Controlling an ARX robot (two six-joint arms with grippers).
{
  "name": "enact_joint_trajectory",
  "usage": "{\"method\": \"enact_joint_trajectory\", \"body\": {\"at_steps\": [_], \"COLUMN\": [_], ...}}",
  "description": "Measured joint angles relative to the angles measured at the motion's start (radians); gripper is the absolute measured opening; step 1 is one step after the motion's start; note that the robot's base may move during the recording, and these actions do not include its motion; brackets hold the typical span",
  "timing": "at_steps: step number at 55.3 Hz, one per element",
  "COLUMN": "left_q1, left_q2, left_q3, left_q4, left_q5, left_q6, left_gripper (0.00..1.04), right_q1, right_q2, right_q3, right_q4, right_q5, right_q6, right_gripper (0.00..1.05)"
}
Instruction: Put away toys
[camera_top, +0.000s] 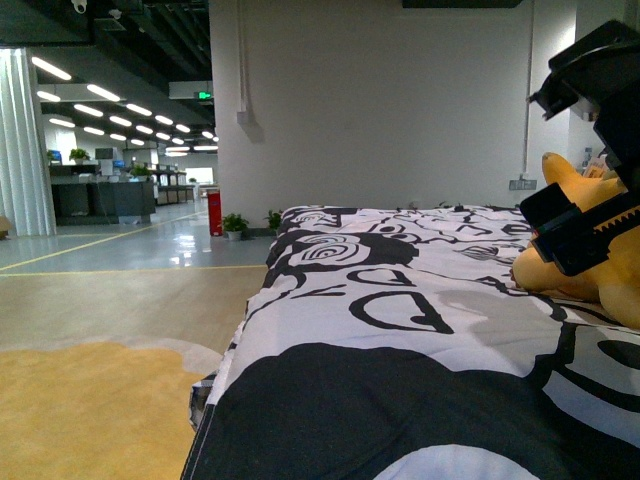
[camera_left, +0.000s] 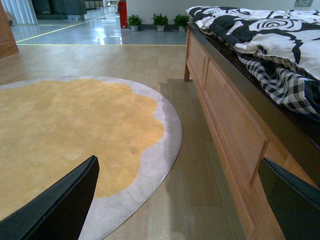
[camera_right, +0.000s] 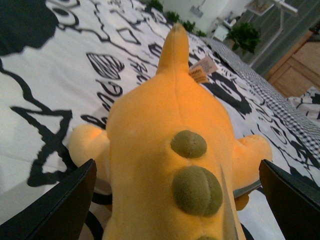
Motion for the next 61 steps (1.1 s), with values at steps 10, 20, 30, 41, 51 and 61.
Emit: {"method": "enact_joint_trajectory", "body": {"at_steps": [10,20,30,41,51,61], "left_q1": [0.0,0.0,0.0,0.0,0.0,0.0], "left_q2": [0.0,0.0,0.0,0.0,0.0,0.0], "left_q3": [0.0,0.0,0.0,0.0,0.0,0.0], "left_q4": [0.0,0.0,0.0,0.0,0.0,0.0], "left_q5": [0.0,0.0,0.0,0.0,0.0,0.0], "left_q6": [0.0,0.0,0.0,0.0,0.0,0.0], "left_gripper": [0.98,0.98,0.98,0.98,0.98,0.98], "right_q1": [-0.038,-0.071,-0.07,-0.069,-0.079,-0.118], "right_q2": [0.049,0.069,0.069,0.069,0.066,0.005], "right_q3": [0.129,0.198,0.208,0.209,0.206,0.163], "right_q4": [-0.338,-0.514,-0.548,-0.556,-0.524,-0.412], "right_q5": [-0.015,-0.063,-0.092,-0.113,-0.149,-0.27], "right_q6": [0.069,0.165,0.199,0.217,0.226,0.238], "right_gripper": [0.98,0.98,0.88,0.6,0.36,0.11]}}
